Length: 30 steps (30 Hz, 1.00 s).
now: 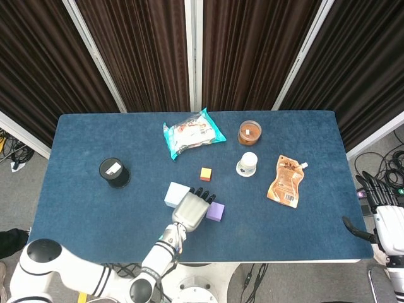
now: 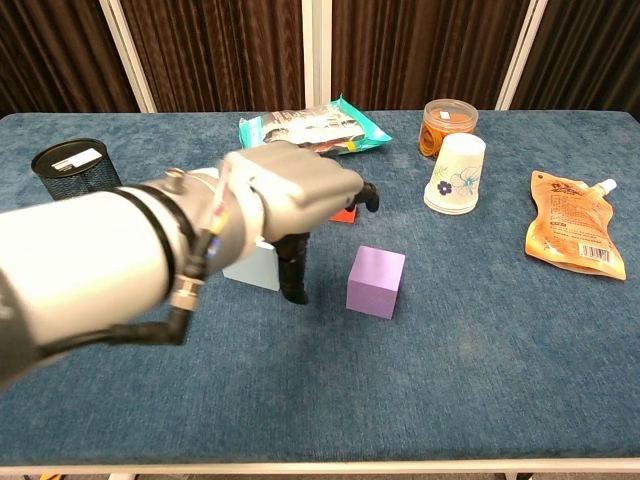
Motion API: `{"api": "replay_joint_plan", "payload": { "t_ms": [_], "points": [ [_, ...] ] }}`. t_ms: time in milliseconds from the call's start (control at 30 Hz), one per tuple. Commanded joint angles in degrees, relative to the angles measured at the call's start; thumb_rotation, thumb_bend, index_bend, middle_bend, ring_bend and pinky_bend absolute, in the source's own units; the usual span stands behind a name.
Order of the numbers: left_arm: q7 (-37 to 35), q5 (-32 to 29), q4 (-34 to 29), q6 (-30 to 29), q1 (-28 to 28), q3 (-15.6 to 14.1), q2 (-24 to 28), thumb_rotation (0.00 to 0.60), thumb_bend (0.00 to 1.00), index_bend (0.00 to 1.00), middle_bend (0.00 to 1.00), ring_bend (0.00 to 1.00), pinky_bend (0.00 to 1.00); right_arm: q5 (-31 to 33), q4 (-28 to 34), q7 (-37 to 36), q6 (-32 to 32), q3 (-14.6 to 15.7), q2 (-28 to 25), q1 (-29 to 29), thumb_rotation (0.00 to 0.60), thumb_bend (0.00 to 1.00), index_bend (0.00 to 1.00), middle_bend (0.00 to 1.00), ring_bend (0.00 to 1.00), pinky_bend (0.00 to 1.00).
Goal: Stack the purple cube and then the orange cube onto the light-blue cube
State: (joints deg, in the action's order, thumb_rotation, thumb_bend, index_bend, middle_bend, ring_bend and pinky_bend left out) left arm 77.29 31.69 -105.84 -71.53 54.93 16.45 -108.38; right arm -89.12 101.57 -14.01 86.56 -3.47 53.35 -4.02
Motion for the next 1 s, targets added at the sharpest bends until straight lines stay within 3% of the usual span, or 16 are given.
{"api": "replay_joint_plan", "payload": {
  "t_ms": [33, 367, 1000],
  "points": [
    [-0.08, -1.44, 2.06, -1.29, 1.99, 0.04, -2.13, 0.6, 0.13, 0.21, 0.29, 0.18, 0.27, -0.21, -0.14, -0.21, 0.29, -0.02, 0.1, 0.1, 0.6, 0.18, 0.0, 0.0, 0.0, 0.0],
    [-0.2, -4.62, 6.2, -1.86, 6.33, 0.69, -4.93, 0.6, 0.15, 0.21, 0.31, 0.18, 0.27, -0.41, -0.47, -0.9, 1.03, -0.13, 0.23, 0.41, 0.6, 0.18, 0.0, 0.0, 0.0, 0.0],
    [-4.24, -3.18, 17.42, 1.66, 10.82, -1.21, -9.85, 0.6, 0.21, 0.28, 0.42, 0.24, 0.27, -0.03, -0.63, -2.37, 1.11, -0.31, -0.26, 0.62, 0.6, 0.18, 0.0, 0.0, 0.0, 0.0]
  ]
}}
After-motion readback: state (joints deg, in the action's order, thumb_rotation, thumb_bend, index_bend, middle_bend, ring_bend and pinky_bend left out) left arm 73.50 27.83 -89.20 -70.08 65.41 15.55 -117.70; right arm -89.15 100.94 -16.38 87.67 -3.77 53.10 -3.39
